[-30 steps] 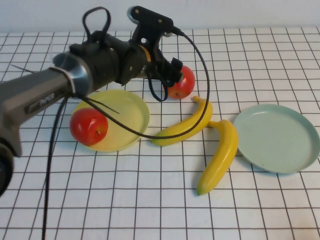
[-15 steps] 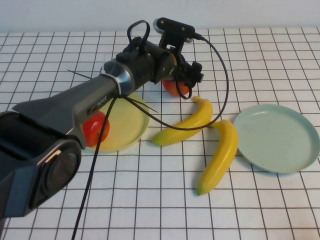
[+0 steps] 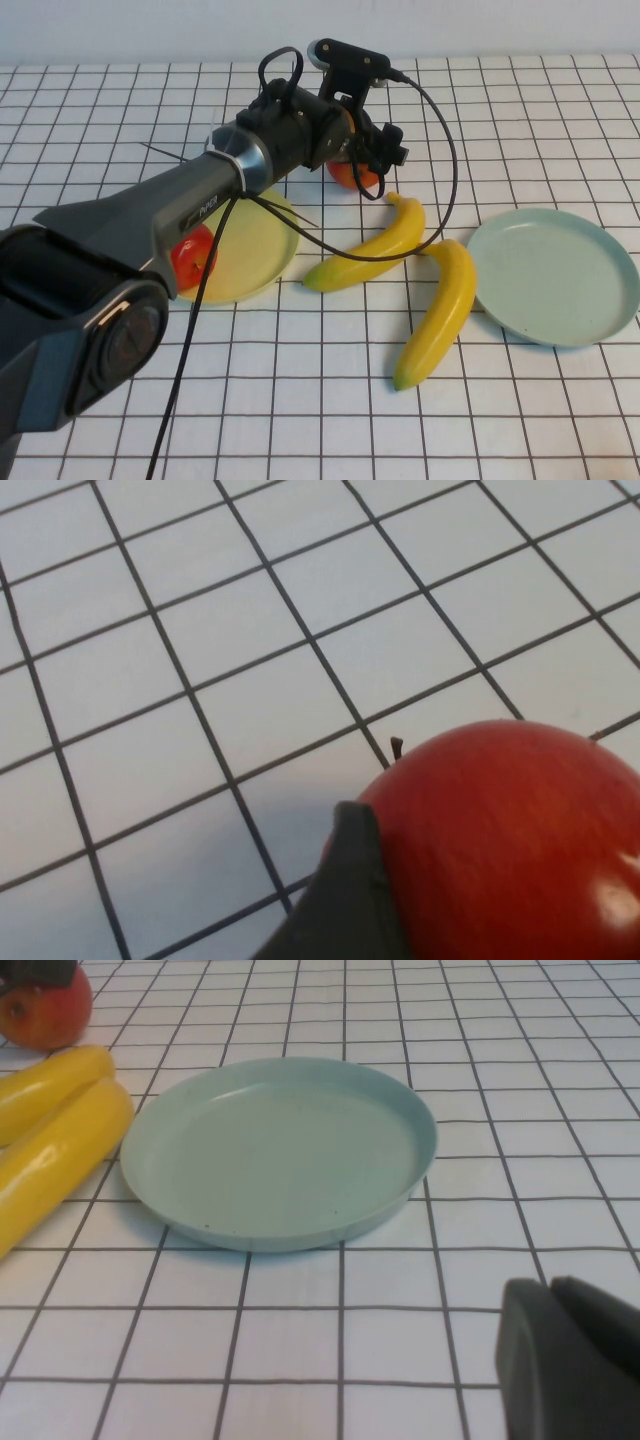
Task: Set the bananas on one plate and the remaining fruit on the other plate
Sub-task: Put one type of fruit in the left plate
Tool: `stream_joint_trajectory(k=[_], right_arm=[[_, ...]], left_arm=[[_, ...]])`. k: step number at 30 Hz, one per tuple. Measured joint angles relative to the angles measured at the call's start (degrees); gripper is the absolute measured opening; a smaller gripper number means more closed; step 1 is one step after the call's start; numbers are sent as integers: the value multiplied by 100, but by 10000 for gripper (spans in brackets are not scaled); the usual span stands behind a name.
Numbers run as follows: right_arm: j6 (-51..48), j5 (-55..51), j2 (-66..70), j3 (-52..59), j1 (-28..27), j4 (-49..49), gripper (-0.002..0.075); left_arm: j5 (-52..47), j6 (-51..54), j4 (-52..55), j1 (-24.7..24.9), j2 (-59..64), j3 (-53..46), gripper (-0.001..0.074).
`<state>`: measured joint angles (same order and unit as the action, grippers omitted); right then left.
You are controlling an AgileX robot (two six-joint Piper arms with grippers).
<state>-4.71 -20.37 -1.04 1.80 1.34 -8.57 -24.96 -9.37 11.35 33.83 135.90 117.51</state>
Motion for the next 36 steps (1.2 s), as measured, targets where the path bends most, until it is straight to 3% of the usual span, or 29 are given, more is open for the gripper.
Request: stream_joint_trajectory(k=[11,19,24,31,36], right_arm=[[0,0,0,0,0,0,-16],[0,0,0,0,0,0,-16],[0,0,0,0,0,0,-16],[0,0,0,0,0,0,-16],[0,0,0,0,0,0,-16]], left_arm=[[-1026,-396,794,0,-64,447,570],[-1869,-454,1142,-24,-1034,241,570],[-1558,-619,1168,-161,-1758,-1135,570],[616,-679,1130,-524,-2971,-3709,570],[1228,-820,899,-821,-3288,-4455,624]])
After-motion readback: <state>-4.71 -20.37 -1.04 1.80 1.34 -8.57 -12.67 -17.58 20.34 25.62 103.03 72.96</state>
